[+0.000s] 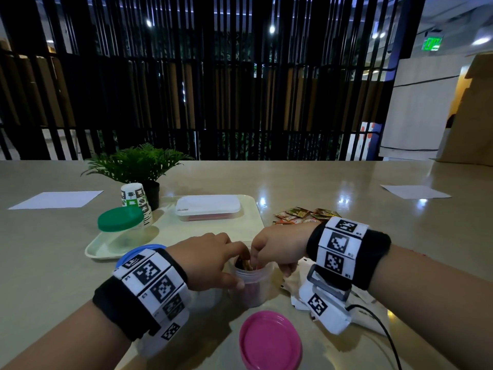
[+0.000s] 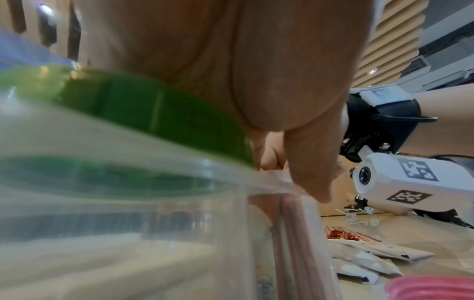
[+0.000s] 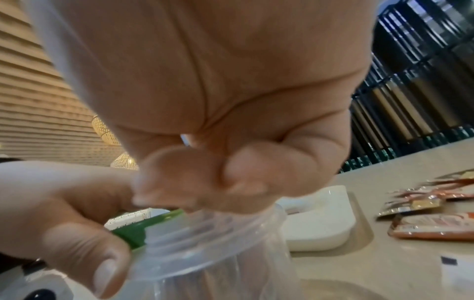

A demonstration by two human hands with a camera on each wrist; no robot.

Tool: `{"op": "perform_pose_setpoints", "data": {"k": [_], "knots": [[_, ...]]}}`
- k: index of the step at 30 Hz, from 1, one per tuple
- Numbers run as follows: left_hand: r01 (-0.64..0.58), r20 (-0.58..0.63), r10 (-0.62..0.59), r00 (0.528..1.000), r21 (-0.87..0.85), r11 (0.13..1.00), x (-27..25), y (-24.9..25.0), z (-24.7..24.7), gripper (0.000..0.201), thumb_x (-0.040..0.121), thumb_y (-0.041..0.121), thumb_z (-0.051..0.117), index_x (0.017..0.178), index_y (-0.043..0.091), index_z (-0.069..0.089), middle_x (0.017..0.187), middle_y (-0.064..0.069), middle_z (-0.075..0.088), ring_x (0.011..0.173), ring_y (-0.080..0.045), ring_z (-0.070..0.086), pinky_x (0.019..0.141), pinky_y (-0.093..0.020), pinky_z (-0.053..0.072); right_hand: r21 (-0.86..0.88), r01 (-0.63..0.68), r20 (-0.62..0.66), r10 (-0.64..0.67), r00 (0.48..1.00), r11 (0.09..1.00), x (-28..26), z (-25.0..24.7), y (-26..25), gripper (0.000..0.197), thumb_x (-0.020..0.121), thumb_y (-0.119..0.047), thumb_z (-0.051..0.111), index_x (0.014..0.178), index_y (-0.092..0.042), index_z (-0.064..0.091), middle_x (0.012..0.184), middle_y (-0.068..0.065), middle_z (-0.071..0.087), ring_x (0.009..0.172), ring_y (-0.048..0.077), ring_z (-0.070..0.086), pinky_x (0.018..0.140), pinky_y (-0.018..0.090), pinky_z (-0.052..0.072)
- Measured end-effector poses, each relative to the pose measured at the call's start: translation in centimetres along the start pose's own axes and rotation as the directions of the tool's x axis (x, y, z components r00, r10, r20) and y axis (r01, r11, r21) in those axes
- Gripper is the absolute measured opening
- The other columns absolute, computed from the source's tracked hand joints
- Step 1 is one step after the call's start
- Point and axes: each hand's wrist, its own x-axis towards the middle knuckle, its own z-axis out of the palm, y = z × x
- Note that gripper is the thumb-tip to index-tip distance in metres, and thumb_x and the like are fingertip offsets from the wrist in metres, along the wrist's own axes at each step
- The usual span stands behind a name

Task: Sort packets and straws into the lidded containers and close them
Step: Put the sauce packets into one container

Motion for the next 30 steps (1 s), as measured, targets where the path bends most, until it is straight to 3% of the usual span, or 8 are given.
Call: {"op": "perform_pose_setpoints", "data": {"k": [4, 9, 15, 18, 22, 25, 30], "knots": [[0.035, -0.035, -0.038, 0.999, -0.076, 0.996, -0.2, 0.2, 0.0, 0.065, 0.083, 0.057, 0.063, 0.135, 0.032, 0.034, 0.134, 0.005, 0.047, 0.115, -0.015, 0.046, 0.09, -0.03, 0.04, 0.045, 0.014, 0.041, -0.016, 0.999, 0.999, -0.3, 0.2, 0.2, 0.027, 0.095, -0.023, 0.047, 0.119, -0.014, 0.058, 0.078, 0.013, 0.058, 0.052, 0.017, 0.051, 0.052, 0.026, 0.046], [0.065, -0.022, -0.067, 0.998, -0.072, 0.995, -0.3, 0.4, -0.2, 0.059, 0.084, 0.058, 0.062, 0.128, 0.027, 0.039, 0.129, 0.004, 0.049, 0.108, -0.013, 0.046, 0.082, -0.027, 0.037, -0.099, 0.039, -0.008, -0.04, 0.999, 0.994, -0.9, 0.8, -0.6, 0.025, 0.097, -0.024, 0.039, 0.119, -0.016, 0.049, 0.085, 0.007, 0.056, 0.054, 0.016, 0.051, 0.048, 0.024, 0.042], [0.037, 0.0, -0.037, 0.999, 0.041, 0.999, -0.2, 0.4, -0.2, 0.055, 0.086, 0.062, 0.055, 0.126, 0.025, 0.047, 0.128, 0.003, 0.046, 0.112, -0.015, 0.045, 0.093, -0.03, 0.041, -0.16, 0.071, -0.052, -0.08, 0.995, 0.985, -1.7, 1.3, -1.4, 0.009, 0.1, -0.022, 0.035, 0.107, -0.018, 0.04, 0.079, 0.003, 0.05, 0.058, 0.015, 0.049, 0.051, 0.023, 0.038], [0.023, 0.006, -0.023, 1.0, 0.043, 0.999, -0.1, 0.2, -0.1, 0.056, 0.087, 0.062, 0.054, 0.13, 0.028, 0.048, 0.135, 0.004, 0.043, 0.118, -0.016, 0.044, 0.098, -0.033, 0.04, -0.14, 0.067, -0.046, -0.074, 0.996, 0.988, -1.7, 1.3, -1.3, 0.012, 0.1, -0.027, 0.033, 0.106, -0.019, 0.041, 0.089, 0.008, 0.055, 0.058, 0.016, 0.051, 0.054, 0.027, 0.041], [-0.001, 0.012, 0.001, 1.0, 0.021, 1.0, -0.1, 0.1, -0.1, 0.051, 0.087, 0.062, 0.054, 0.132, 0.039, 0.045, 0.139, 0.006, 0.039, 0.123, -0.016, 0.04, 0.098, -0.032, 0.038, -0.132, 0.057, -0.047, -0.064, 0.997, 0.99, -1.1, 1.5, -0.8, 0.018, 0.1, -0.032, 0.031, 0.109, -0.02, 0.04, 0.093, 0.01, 0.057, 0.06, 0.02, 0.056, 0.063, 0.033, 0.046], [-0.011, 0.017, 0.011, 1.0, 0.012, 1.0, -0.2, 0.1, -0.1, 0.047, 0.088, 0.061, 0.053, 0.131, 0.044, 0.044, 0.138, 0.007, 0.039, 0.122, -0.016, 0.039, 0.094, -0.029, 0.036, -0.11, 0.061, -0.04, -0.066, 0.997, 0.992, -0.6, 1.6, -0.5, 0.019, 0.099, -0.033, 0.031, 0.11, -0.02, 0.04, 0.091, 0.009, 0.056, 0.061, 0.021, 0.056, 0.063, 0.033, 0.047], [-0.004, 0.004, 0.004, 1.0, 0.015, 1.0, -0.2, 0.1, -0.1, 0.05, 0.087, 0.061, 0.055, 0.131, 0.04, 0.044, 0.136, 0.007, 0.041, 0.12, -0.015, 0.041, 0.097, -0.031, 0.039, -0.093, 0.076, -0.054, -0.081, 0.995, 0.993, -0.3, 1.8, -0.3, 0.017, 0.1, -0.033, 0.032, 0.109, -0.02, 0.038, 0.094, 0.011, 0.056, 0.065, 0.022, 0.056, 0.06, 0.031, 0.046]]}}
